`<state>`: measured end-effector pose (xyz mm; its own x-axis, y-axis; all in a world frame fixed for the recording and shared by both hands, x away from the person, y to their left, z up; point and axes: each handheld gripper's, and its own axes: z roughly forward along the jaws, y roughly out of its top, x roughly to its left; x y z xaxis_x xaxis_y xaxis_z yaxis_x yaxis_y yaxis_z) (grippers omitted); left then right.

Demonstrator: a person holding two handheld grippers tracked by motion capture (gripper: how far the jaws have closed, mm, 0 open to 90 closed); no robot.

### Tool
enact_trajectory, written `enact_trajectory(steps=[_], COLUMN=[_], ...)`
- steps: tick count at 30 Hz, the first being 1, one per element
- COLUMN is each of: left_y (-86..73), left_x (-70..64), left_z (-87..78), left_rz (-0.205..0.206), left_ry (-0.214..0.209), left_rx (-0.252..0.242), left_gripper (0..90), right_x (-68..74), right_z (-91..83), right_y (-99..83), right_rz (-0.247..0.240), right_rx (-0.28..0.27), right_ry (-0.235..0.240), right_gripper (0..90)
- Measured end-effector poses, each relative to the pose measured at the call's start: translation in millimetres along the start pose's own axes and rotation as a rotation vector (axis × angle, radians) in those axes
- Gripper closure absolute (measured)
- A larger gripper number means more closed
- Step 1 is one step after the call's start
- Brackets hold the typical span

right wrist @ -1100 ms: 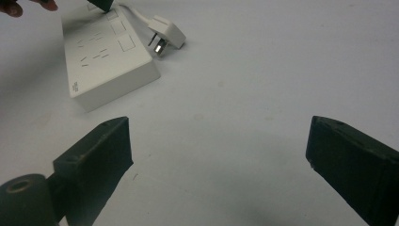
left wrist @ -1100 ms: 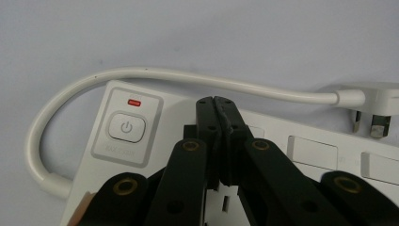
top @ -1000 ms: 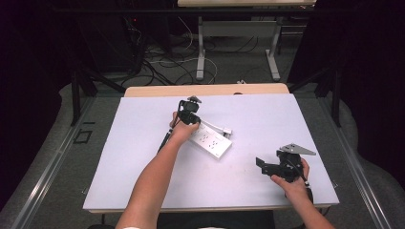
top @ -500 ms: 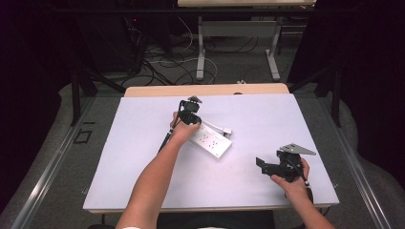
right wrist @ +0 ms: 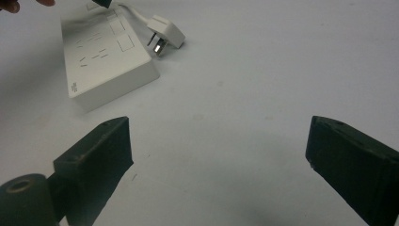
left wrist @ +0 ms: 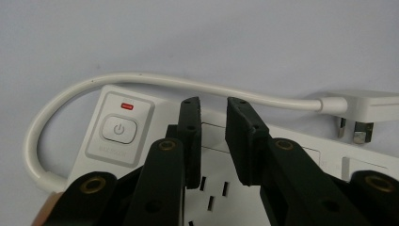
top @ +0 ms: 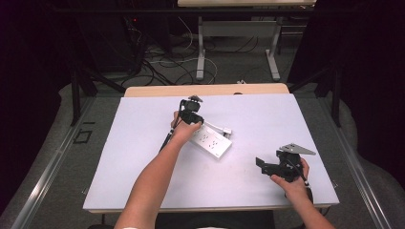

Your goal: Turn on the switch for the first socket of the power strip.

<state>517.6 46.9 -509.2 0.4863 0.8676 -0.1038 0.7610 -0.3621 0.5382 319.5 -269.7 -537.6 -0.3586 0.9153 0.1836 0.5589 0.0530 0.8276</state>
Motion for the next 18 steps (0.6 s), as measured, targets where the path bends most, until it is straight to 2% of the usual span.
enact_trajectory(steps=[18], left_y=[2.8], left_x=[0.9], left_z=[-8.9], left_rz=[-0.059], left_ry=[0.011], left_rx=[-0.052], left_gripper=[51.5], right_x=[-0.4], right_z=[0.4], right_y=[0.2], right_rz=[0.002], right_rx=[-0.001], right_ry=[-0.004], right_gripper=[6.8])
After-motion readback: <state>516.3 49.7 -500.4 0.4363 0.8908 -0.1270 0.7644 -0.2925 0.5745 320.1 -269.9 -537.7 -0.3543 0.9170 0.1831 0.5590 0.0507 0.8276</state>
